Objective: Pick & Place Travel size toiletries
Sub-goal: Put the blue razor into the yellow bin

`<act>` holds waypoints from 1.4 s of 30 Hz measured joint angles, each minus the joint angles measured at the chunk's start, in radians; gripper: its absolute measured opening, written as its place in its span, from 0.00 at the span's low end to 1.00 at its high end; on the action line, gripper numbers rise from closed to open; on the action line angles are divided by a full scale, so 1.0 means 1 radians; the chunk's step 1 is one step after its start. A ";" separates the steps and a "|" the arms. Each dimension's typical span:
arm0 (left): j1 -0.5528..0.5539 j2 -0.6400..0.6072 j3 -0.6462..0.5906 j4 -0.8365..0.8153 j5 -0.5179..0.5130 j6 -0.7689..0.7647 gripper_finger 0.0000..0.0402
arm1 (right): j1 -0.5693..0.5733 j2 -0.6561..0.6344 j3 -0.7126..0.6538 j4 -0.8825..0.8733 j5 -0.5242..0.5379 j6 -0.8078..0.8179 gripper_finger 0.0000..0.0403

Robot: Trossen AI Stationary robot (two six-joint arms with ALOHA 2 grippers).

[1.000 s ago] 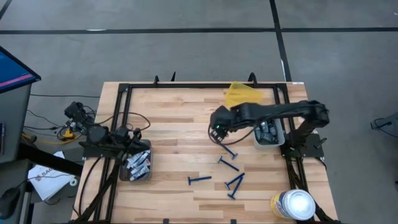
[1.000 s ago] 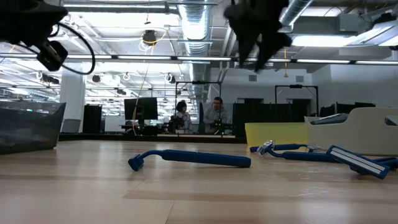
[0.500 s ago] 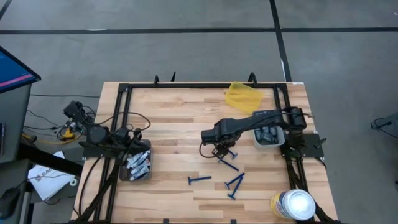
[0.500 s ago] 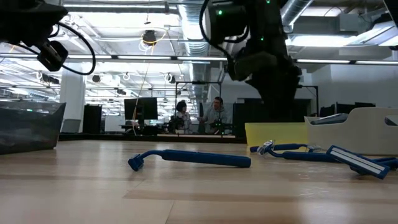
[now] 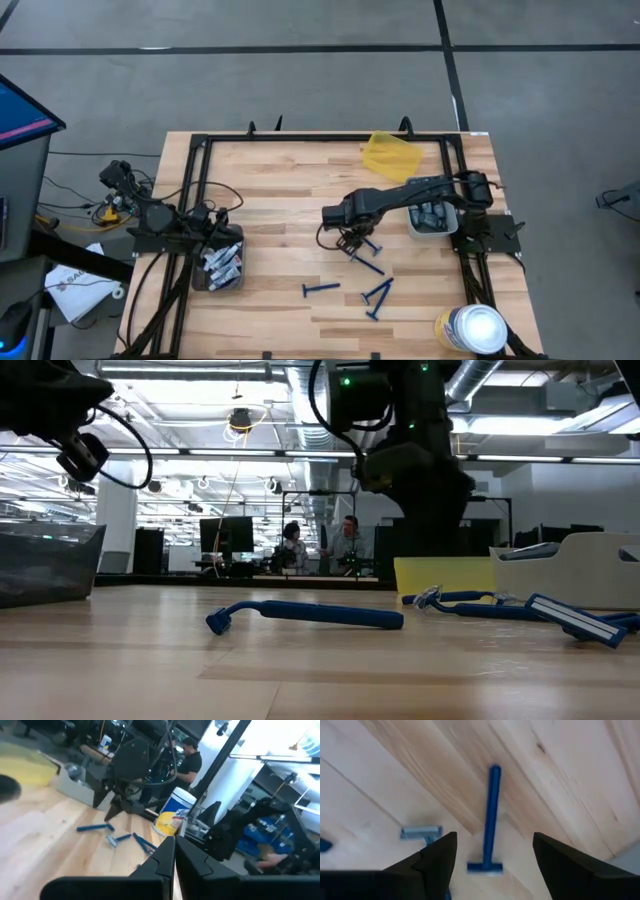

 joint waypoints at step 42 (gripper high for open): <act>0.726 -0.054 0.000 -0.021 0.613 0.254 0.03 | -0.068 0.011 -0.155 0.243 -0.026 -0.096 0.38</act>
